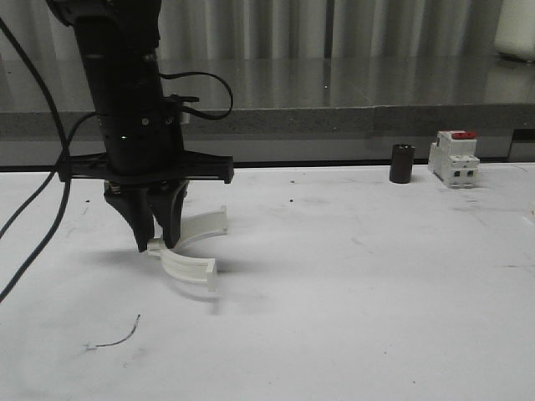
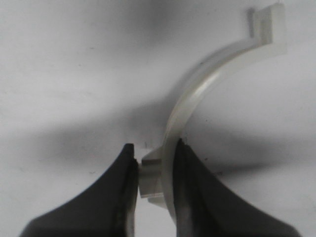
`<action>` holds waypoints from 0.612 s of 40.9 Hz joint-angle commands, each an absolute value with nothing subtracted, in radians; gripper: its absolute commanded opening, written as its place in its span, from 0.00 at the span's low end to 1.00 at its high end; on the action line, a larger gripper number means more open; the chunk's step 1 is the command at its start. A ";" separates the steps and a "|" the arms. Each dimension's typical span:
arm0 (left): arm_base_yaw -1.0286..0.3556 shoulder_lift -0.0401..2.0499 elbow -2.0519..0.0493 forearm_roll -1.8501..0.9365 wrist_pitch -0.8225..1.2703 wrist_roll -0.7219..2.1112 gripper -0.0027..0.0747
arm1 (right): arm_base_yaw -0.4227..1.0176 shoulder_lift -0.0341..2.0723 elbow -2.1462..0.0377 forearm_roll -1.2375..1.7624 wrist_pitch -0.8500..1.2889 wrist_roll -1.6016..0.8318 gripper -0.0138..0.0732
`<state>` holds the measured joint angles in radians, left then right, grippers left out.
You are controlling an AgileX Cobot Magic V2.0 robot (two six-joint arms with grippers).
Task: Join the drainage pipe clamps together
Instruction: 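Set the half-ring down at table center and open the left gripper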
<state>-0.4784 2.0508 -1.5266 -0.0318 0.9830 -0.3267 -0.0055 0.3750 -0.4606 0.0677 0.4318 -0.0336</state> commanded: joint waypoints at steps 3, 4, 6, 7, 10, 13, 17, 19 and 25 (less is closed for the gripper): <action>-0.486 1.999 -1.556 -0.041 0.971 -0.339 0.08 | -0.010 0.387 -0.491 0.062 0.354 -0.039 0.90; -0.486 1.999 -1.556 -0.041 0.971 -0.339 0.08 | -0.010 0.387 -0.491 0.062 0.354 -0.039 0.90; -0.486 1.999 -1.556 -0.041 0.971 -0.339 0.08 | -0.010 0.387 -0.491 0.062 0.354 -0.039 0.90; -0.486 1.999 -1.556 -0.041 0.971 -0.339 0.08 | -0.010 0.387 -0.491 0.062 0.354 -0.039 0.90; -0.486 1.999 -1.556 -0.041 0.971 -0.339 0.08 | -0.010 0.387 -0.491 0.062 0.354 -0.039 0.90; -0.486 1.999 -1.556 -0.041 0.971 -0.339 0.08 | -0.010 0.387 -0.491 0.062 0.354 -0.039 0.90; -0.486 1.999 -1.556 -0.041 0.971 -0.339 0.11 | -0.010 0.387 -0.491 0.062 0.354 -0.039 0.90; -0.486 1.999 -1.556 -0.041 0.969 -0.339 0.16 | -0.010 0.387 -0.491 0.062 0.354 -0.039 0.90; -0.486 1.999 -1.556 -0.041 0.969 -0.339 0.34 | -0.010 0.387 -0.491 0.062 0.354 -0.039 0.90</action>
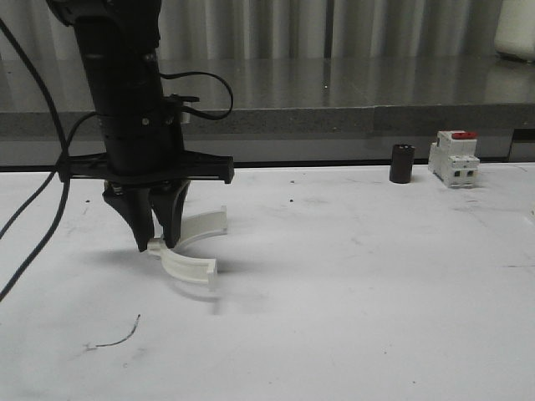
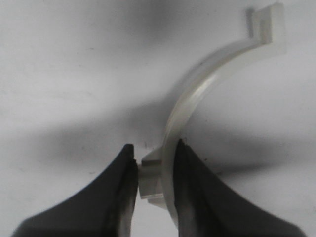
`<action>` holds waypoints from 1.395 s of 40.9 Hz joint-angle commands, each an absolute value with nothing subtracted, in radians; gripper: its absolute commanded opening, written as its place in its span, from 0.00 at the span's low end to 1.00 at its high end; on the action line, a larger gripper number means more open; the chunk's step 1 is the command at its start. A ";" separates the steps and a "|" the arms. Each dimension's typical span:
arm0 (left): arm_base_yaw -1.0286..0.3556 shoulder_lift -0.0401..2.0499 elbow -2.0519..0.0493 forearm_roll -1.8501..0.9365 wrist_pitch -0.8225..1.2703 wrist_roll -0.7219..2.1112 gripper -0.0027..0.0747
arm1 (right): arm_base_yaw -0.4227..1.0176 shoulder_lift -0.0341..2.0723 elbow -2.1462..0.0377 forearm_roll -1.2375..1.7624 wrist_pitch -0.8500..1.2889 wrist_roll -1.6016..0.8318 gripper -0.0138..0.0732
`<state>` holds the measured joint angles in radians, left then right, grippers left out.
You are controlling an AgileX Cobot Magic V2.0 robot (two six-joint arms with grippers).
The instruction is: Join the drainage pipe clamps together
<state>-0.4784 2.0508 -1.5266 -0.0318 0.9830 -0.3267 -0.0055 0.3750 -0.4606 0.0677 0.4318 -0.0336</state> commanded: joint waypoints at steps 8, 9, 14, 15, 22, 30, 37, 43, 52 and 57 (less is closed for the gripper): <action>-0.486 1.999 -1.556 -0.044 0.972 -0.336 0.47 | -0.010 0.387 -0.491 0.062 0.354 -0.039 0.90; -0.486 1.999 -1.556 -0.048 0.977 -0.330 0.47 | -0.010 0.387 -0.491 0.062 0.354 -0.039 0.90; -0.488 1.983 -1.556 -0.049 0.984 -0.310 0.47 | -0.010 0.387 -0.491 0.062 0.354 -0.039 0.90; -0.488 1.976 -1.556 -0.049 0.984 -0.310 0.47 | -0.010 0.387 -0.491 0.062 0.354 -0.039 0.90; -0.488 1.883 -1.556 -0.049 0.957 -0.274 0.47 | -0.010 0.387 -0.491 0.062 0.354 -0.039 0.90; -0.473 1.778 -1.529 -0.035 0.905 -0.227 0.31 | -0.010 0.387 -0.491 0.062 0.354 -0.039 0.90; -0.404 1.700 -1.438 -0.023 0.866 -0.225 0.01 | -0.010 0.387 -0.491 0.062 0.354 -0.039 0.90; -0.328 1.607 -1.321 0.046 0.864 -0.225 0.01 | -0.010 0.387 -0.491 0.062 0.354 -0.039 0.90; -0.227 1.424 -1.128 0.060 0.765 -0.225 0.01 | -0.010 0.387 -0.491 0.062 0.354 -0.039 0.90; -0.201 1.298 -0.994 0.109 0.706 -0.225 0.01 | -0.010 0.387 -0.491 0.062 0.354 -0.039 0.90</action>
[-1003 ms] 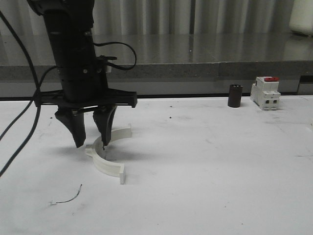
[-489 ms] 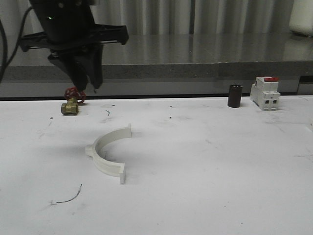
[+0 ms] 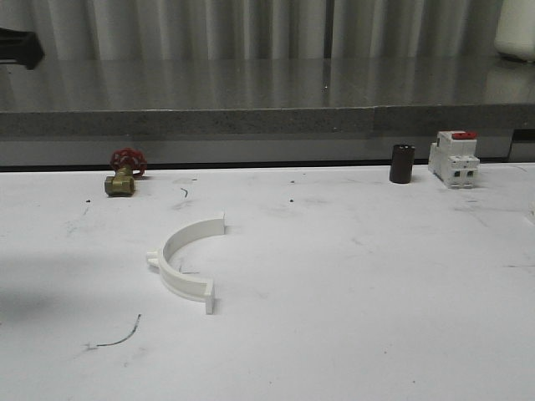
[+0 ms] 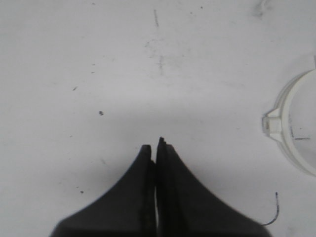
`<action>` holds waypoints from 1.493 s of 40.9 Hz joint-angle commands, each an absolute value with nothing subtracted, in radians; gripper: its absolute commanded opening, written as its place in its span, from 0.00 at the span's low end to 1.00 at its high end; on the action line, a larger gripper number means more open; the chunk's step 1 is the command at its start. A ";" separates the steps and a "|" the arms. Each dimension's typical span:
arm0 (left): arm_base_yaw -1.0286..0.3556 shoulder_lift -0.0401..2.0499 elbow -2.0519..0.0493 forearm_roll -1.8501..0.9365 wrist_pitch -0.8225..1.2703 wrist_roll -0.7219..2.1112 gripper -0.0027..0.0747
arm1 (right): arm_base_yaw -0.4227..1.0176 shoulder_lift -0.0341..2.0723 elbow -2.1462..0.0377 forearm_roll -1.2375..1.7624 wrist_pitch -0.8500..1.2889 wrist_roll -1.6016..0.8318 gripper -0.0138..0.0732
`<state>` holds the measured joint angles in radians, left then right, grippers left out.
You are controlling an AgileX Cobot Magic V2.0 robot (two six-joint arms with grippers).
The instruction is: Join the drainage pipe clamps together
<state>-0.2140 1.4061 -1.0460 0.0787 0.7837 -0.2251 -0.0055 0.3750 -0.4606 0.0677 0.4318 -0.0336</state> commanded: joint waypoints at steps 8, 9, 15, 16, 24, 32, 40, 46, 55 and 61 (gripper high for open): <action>-0.199 1.057 -0.771 0.148 0.544 -0.225 0.01 | -0.010 0.387 -0.491 0.062 0.354 -0.039 0.90; -0.199 1.026 -0.735 0.151 0.524 -0.225 0.01 | -0.010 0.387 -0.491 0.062 0.354 -0.039 0.90; -0.199 0.796 -0.579 0.153 0.425 -0.159 0.01 | -0.010 0.387 -0.491 0.062 0.354 -0.039 0.90; -0.199 0.749 -0.555 0.153 0.413 -0.148 0.01 | -0.010 0.387 -0.491 0.062 0.354 -0.039 0.90; -0.199 0.470 -0.444 0.189 0.357 -0.146 0.01 | -0.010 0.387 -0.491 0.062 0.354 -0.039 0.90; -0.199 0.267 -0.367 0.192 0.230 -0.146 0.01 | -0.010 0.387 -0.491 0.062 0.354 -0.039 0.90; -0.199 0.209 -0.349 0.192 0.240 -0.146 0.01 | -0.010 0.387 -0.491 0.062 0.354 -0.039 0.90; -0.199 0.209 -0.349 0.192 0.240 -0.146 0.01 | -0.010 0.387 -0.491 0.062 0.354 -0.039 0.90; -0.199 0.209 -0.349 0.192 0.240 -0.146 0.01 | -0.010 0.387 -0.491 0.062 0.354 -0.039 0.90; -0.199 0.209 -0.349 0.192 0.240 -0.146 0.01 | -0.010 0.387 -0.491 0.062 0.354 -0.039 0.90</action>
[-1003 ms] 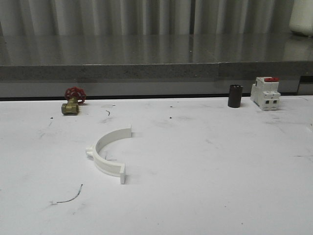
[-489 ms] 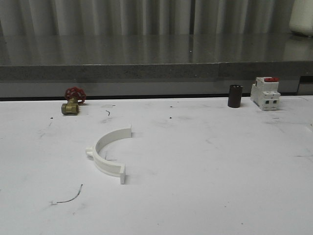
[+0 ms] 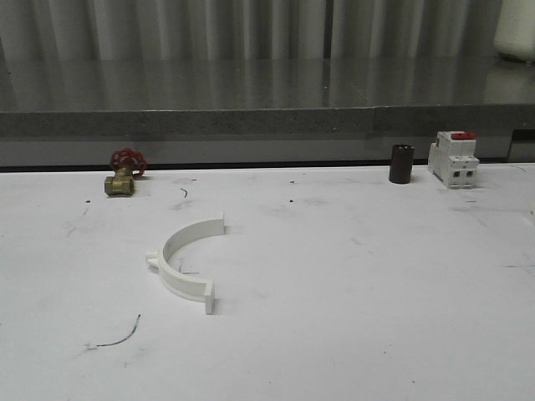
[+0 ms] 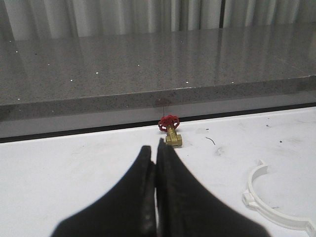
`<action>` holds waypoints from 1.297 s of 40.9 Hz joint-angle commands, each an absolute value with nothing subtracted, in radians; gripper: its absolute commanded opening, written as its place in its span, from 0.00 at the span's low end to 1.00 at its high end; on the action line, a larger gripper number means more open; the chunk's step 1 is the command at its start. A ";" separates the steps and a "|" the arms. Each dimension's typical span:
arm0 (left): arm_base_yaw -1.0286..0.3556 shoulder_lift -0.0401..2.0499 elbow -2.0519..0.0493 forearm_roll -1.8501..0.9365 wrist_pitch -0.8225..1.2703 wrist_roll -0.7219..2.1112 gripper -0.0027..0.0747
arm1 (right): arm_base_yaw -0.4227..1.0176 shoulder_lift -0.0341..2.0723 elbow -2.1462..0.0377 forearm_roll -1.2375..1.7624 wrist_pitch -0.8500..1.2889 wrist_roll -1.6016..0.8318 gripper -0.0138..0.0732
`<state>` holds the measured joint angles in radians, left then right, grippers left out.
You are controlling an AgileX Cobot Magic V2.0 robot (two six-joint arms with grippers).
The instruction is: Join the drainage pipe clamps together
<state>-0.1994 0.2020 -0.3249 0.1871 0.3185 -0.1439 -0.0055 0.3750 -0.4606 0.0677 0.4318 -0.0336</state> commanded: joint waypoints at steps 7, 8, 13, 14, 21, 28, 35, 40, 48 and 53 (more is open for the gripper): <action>-0.199 0.209 -0.349 0.192 0.240 -0.146 0.01 | -0.010 0.387 -0.491 0.062 0.354 -0.039 0.90; -0.199 0.209 -0.349 0.192 0.240 -0.146 0.01 | -0.010 0.387 -0.491 0.062 0.354 -0.039 0.90; -0.199 0.209 -0.349 0.192 0.240 -0.146 0.01 | -0.010 0.387 -0.491 0.062 0.354 -0.039 0.90; -0.199 0.209 -0.349 0.192 0.240 -0.146 0.01 | -0.010 0.387 -0.491 0.062 0.354 -0.039 0.90; -0.199 0.209 -0.349 0.192 0.240 -0.146 0.01 | -0.010 0.387 -0.491 0.062 0.353 -0.039 0.90; -0.199 0.209 -0.349 0.192 0.240 -0.146 0.01 | -0.010 0.387 -0.491 0.062 0.347 -0.039 0.90; -0.199 0.209 -0.349 0.192 0.240 -0.146 0.01 | -0.010 0.388 -0.491 0.064 0.336 -0.039 0.90; -0.199 0.209 -0.349 0.192 0.240 -0.146 0.01 | -0.010 0.413 -0.516 0.088 0.360 -0.039 0.90; -0.199 0.209 -0.349 0.192 0.240 -0.146 0.01 | -0.010 0.719 -0.709 0.083 0.409 -0.039 0.90; -0.199 0.209 -0.349 0.192 0.240 -0.146 0.01 | -0.011 0.944 -0.865 0.080 0.529 -0.039 0.90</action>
<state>-0.1994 0.2020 -0.3249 0.1886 0.3185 -0.1439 -0.0055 0.8242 -0.7642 0.0837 0.5217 -0.0336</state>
